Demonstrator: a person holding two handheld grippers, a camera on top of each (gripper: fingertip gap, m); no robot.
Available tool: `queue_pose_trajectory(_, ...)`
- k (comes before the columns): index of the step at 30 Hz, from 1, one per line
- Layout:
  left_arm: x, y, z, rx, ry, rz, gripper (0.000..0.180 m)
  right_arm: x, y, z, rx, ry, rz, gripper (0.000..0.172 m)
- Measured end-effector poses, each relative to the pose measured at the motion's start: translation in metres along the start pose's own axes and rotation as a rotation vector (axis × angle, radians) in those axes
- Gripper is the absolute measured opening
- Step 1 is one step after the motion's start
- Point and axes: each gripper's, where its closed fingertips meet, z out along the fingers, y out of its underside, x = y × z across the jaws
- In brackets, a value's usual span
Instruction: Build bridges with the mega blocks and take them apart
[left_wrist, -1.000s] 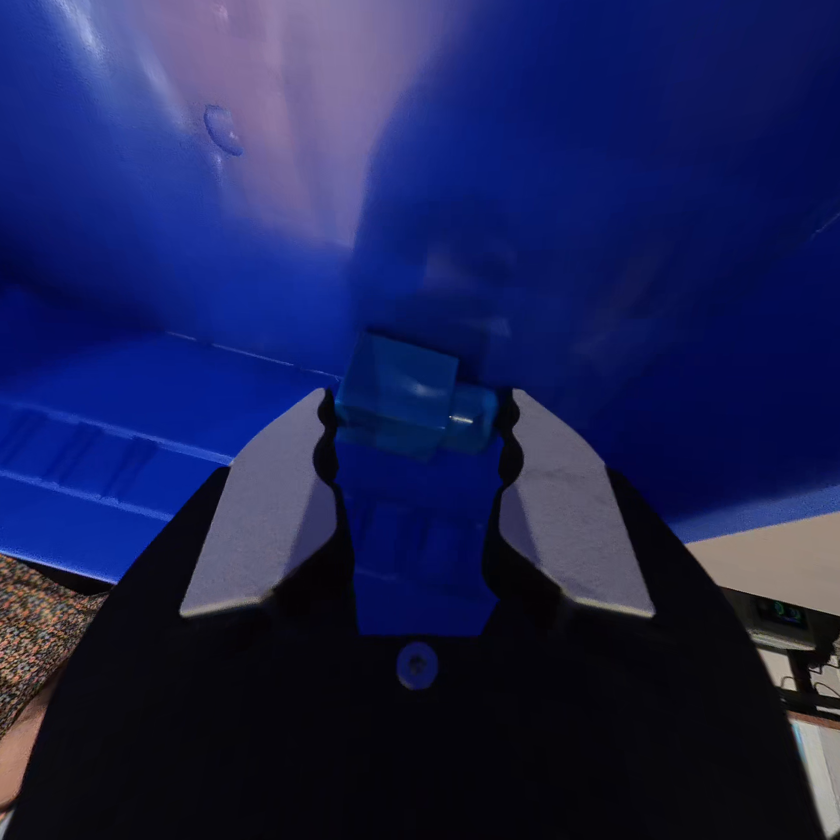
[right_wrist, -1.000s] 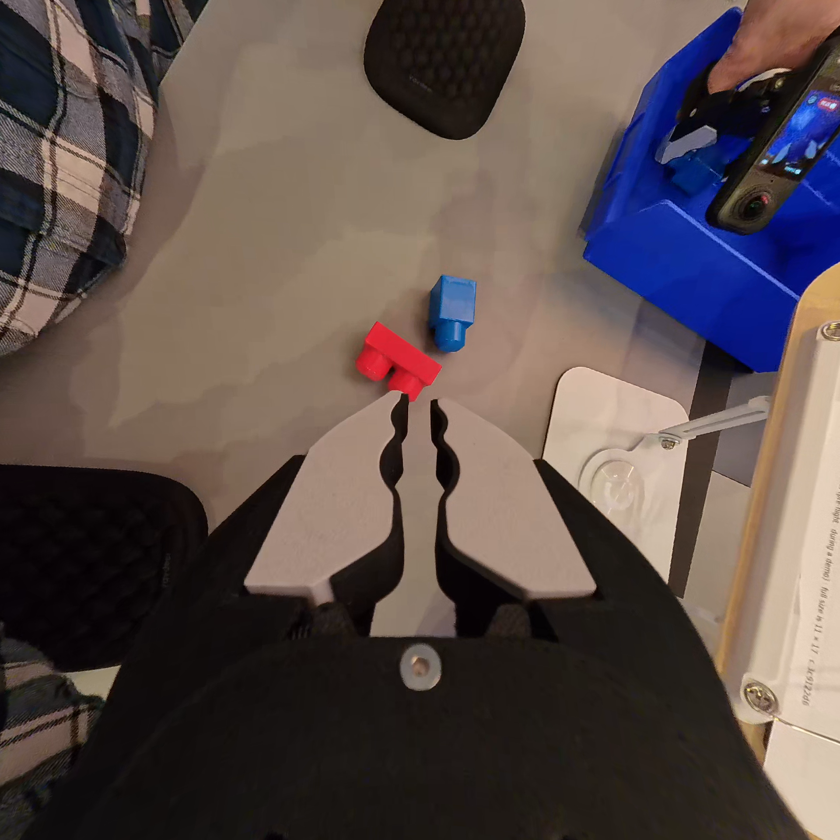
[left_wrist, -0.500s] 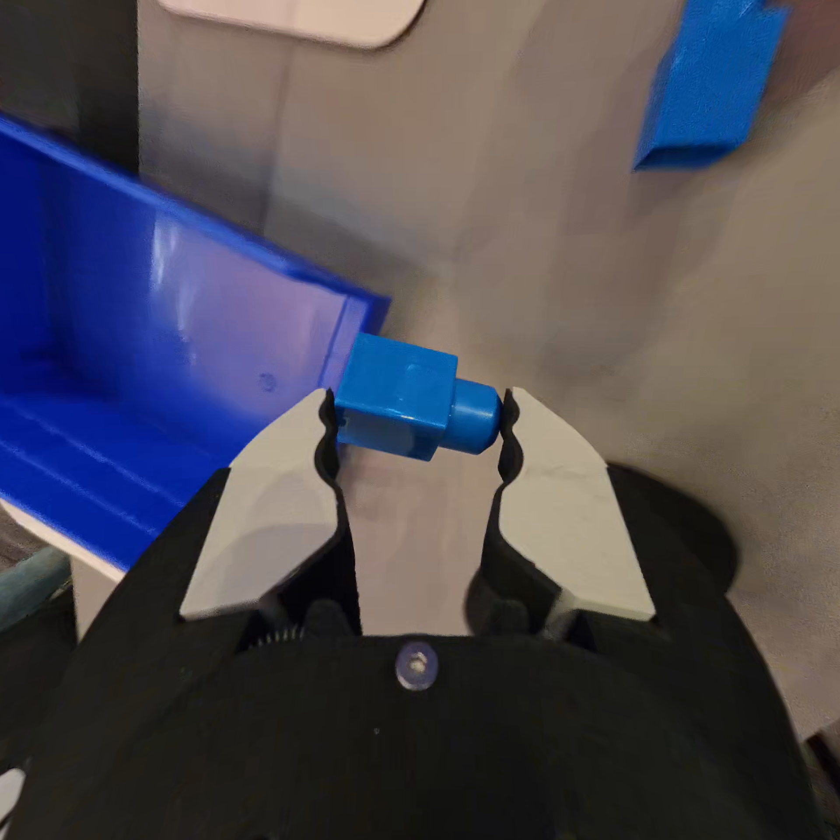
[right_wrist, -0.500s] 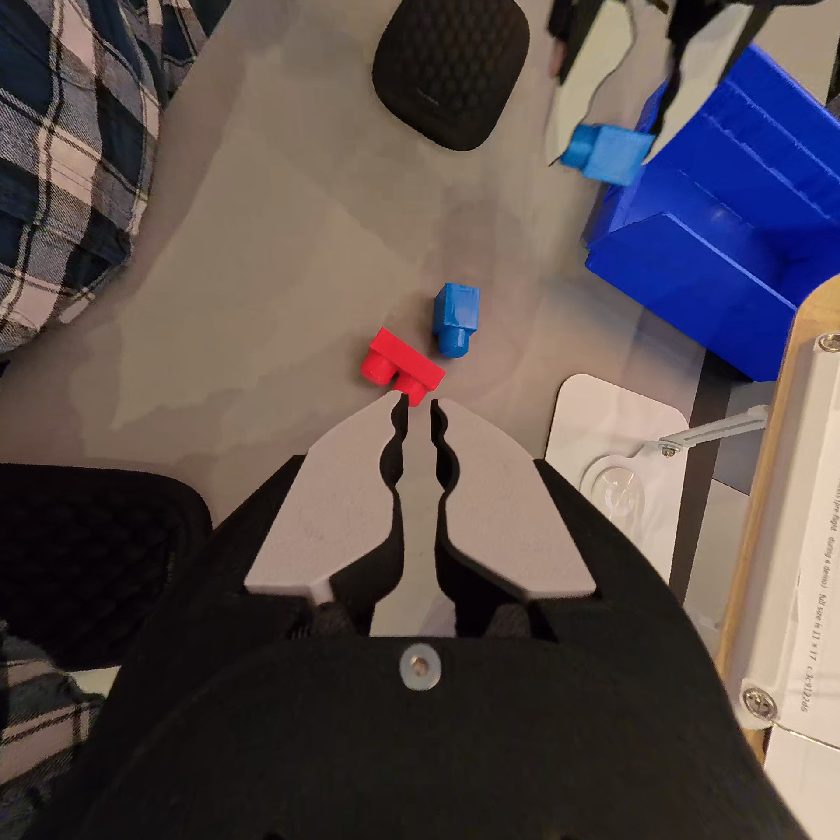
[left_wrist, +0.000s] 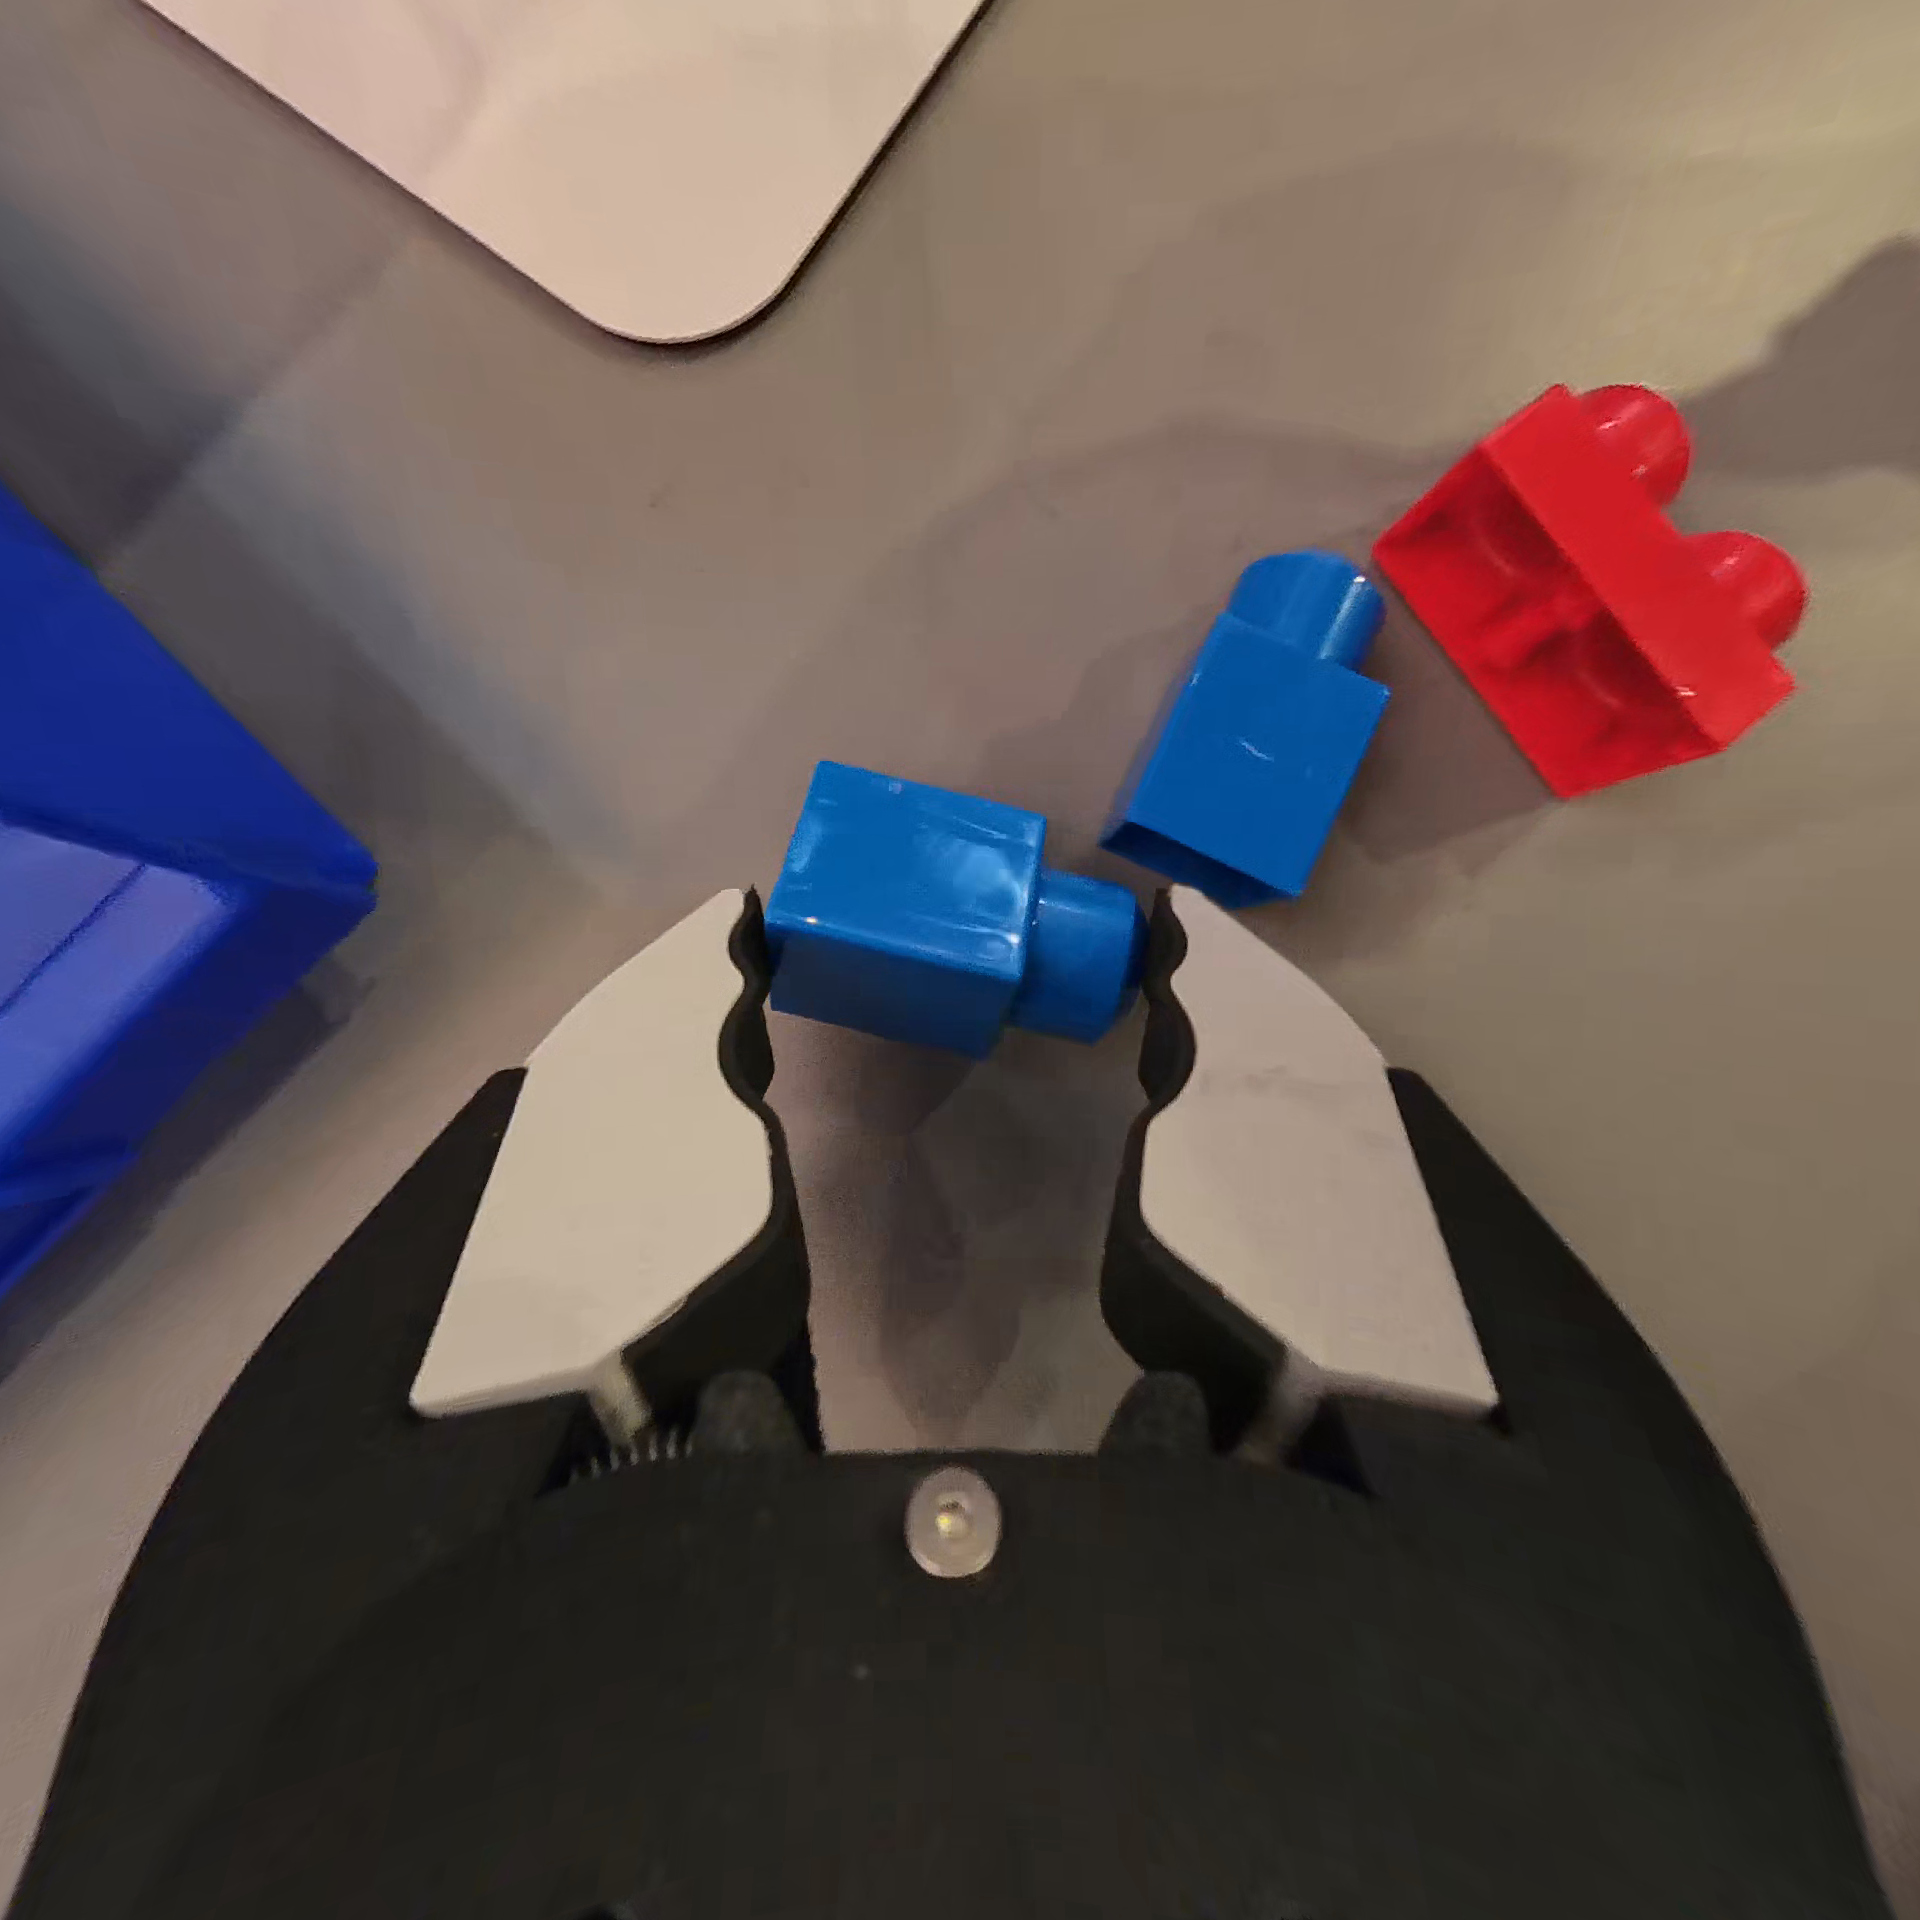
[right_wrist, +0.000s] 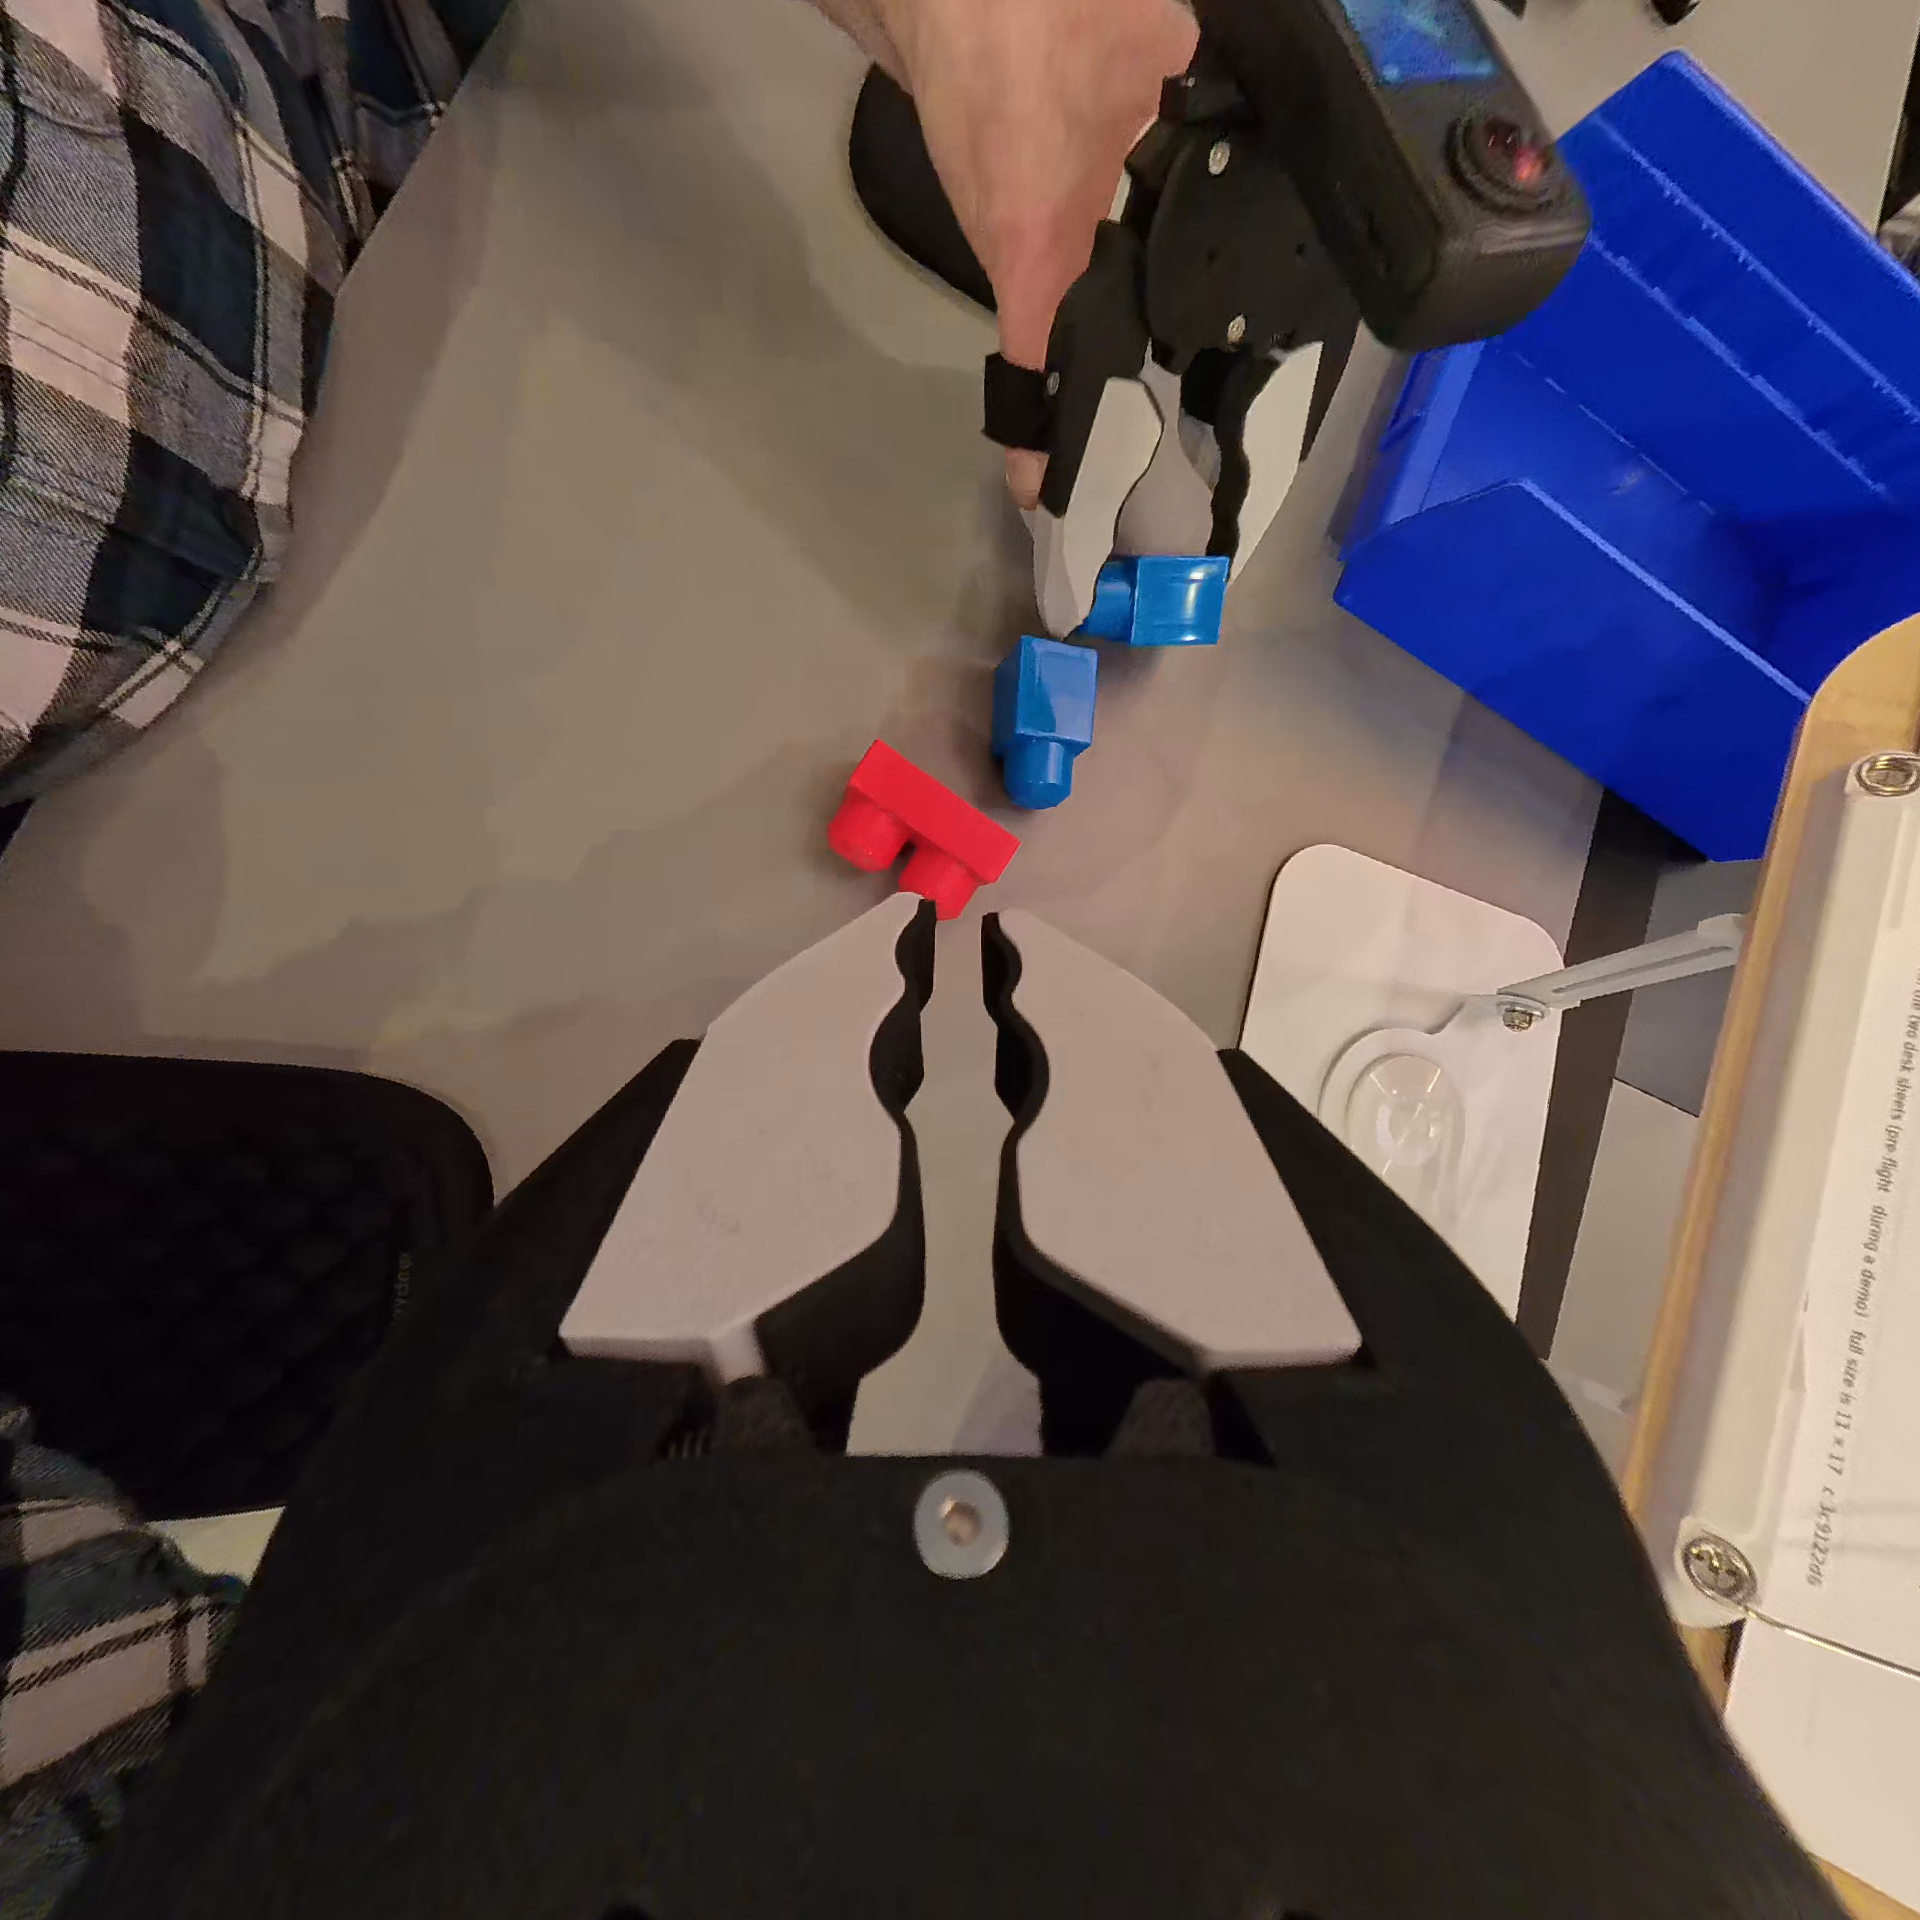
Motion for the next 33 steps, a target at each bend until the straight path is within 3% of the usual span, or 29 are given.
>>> queue_pose_trajectory(5, 0.003, -0.002, 0.012, 0.003, 0.043, -0.057, 0.076, 0.001, 0.002, -0.001, -0.001, 0.000, 0.008, 0.009)
queue_pose_trajectory(11, 0.006, 0.005, -0.010, 0.004, 0.107, 0.002, 0.095, 0.003, 0.006, -0.001, 0.002, -0.003, 0.022, 0.009)
queue_pose_trajectory(16, 0.003, 0.002, -0.033, 0.033, 0.099, 0.325, 0.087, 0.001, 0.006, 0.007, -0.009, -0.027, 0.024, 0.009)
queue_pose_trajectory(20, -0.001, -0.014, -0.029, -0.031, 0.052, 0.648, 0.087, -0.001, 0.004, 0.014, -0.010, -0.048, 0.016, 0.009)
queue_pose_trajectory(25, -0.013, -0.012, -0.011, -0.194, 0.096, 0.890, 0.090, -0.002, 0.007, 0.019, -0.013, -0.070, 0.030, 0.009)
queue_pose_trajectory(29, -0.016, 0.004, 0.003, -0.287, 0.168, 0.958, 0.072, -0.002, 0.009, 0.025, -0.020, -0.087, 0.034, 0.009)
queue_pose_trajectory(33, -0.019, 0.014, 0.008, -0.311, 0.170, 0.898, 0.029, -0.001, 0.011, 0.026, -0.025, -0.087, 0.038, 0.009)
